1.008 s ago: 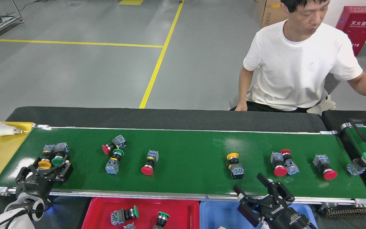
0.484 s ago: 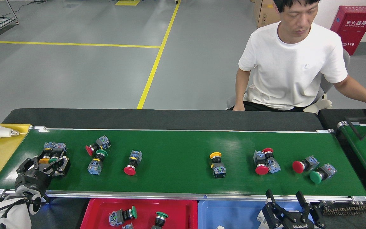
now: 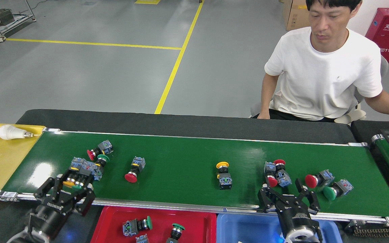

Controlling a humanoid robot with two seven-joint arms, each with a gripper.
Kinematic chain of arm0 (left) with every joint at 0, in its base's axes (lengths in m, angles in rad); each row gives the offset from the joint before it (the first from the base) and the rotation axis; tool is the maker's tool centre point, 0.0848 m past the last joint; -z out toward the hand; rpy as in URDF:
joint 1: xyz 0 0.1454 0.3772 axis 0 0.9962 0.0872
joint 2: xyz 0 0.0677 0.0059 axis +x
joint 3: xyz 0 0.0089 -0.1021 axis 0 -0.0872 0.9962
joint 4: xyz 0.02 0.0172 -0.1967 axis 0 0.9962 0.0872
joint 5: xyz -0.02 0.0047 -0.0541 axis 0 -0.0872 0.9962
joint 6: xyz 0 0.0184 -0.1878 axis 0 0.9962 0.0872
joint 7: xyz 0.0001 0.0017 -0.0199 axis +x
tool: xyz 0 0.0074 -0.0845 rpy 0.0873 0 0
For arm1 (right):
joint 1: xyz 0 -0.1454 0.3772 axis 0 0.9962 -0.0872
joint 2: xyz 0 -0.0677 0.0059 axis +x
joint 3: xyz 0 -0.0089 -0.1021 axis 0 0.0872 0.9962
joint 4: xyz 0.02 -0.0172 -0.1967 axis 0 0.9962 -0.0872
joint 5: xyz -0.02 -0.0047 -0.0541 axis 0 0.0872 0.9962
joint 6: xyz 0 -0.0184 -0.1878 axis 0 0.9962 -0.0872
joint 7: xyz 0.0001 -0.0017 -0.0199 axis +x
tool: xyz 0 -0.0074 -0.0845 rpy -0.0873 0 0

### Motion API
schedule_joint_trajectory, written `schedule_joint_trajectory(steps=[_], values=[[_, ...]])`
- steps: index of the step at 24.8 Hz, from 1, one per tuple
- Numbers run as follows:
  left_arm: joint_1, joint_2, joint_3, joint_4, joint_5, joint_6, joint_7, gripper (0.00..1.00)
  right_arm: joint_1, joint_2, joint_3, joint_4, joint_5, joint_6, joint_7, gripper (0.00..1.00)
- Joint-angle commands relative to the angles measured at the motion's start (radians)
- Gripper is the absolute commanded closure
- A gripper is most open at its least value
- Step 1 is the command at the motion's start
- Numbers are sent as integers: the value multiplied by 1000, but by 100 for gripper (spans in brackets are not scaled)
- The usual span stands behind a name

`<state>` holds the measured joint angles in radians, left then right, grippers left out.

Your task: Pick switch part from conveyor to tray

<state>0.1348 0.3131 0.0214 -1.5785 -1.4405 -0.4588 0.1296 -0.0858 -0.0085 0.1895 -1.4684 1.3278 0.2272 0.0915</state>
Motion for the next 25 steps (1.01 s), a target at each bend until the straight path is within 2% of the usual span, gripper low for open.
schedule_joint_trajectory(steps=[1,4,5,6,7,8,9,10,11,13,17,21,25], values=[[28,3,-52,-74,-38,-6,30,83,-35,4,2,29,2,24,1,2],[71,-6,-146,-113,-143,-4,45,80,-74,10,2,86,1,26,1,2],[74,-19,-162,-115,-162,-4,47,76,-84,15,2,95,-1,26,1,2],[75,-26,-170,-115,-173,-4,47,68,-92,19,2,106,-1,26,-1,2],[75,-32,-172,-113,-176,-4,47,53,-104,25,2,123,-1,26,1,3],[75,-46,-172,-113,-176,-1,45,34,-120,31,2,141,-2,26,1,6],[75,-58,-167,-113,-176,-4,44,15,-132,33,2,155,-4,24,1,16],[75,-66,-162,-113,-175,-4,45,0,-137,27,4,158,-4,18,10,36],[74,-69,-153,-113,-172,-4,45,0,-140,19,8,160,-2,11,34,54],[75,-72,-109,-115,-150,-4,45,0,-144,4,28,161,-4,9,56,57],[86,-75,83,-77,-18,-9,24,0,-143,-7,31,146,-9,-8,60,58],[85,-75,233,0,92,-6,-79,0,-140,-7,31,109,-9,-37,60,58],[74,-75,324,77,112,2,-102,0,-117,-11,31,13,-9,-89,65,58]])
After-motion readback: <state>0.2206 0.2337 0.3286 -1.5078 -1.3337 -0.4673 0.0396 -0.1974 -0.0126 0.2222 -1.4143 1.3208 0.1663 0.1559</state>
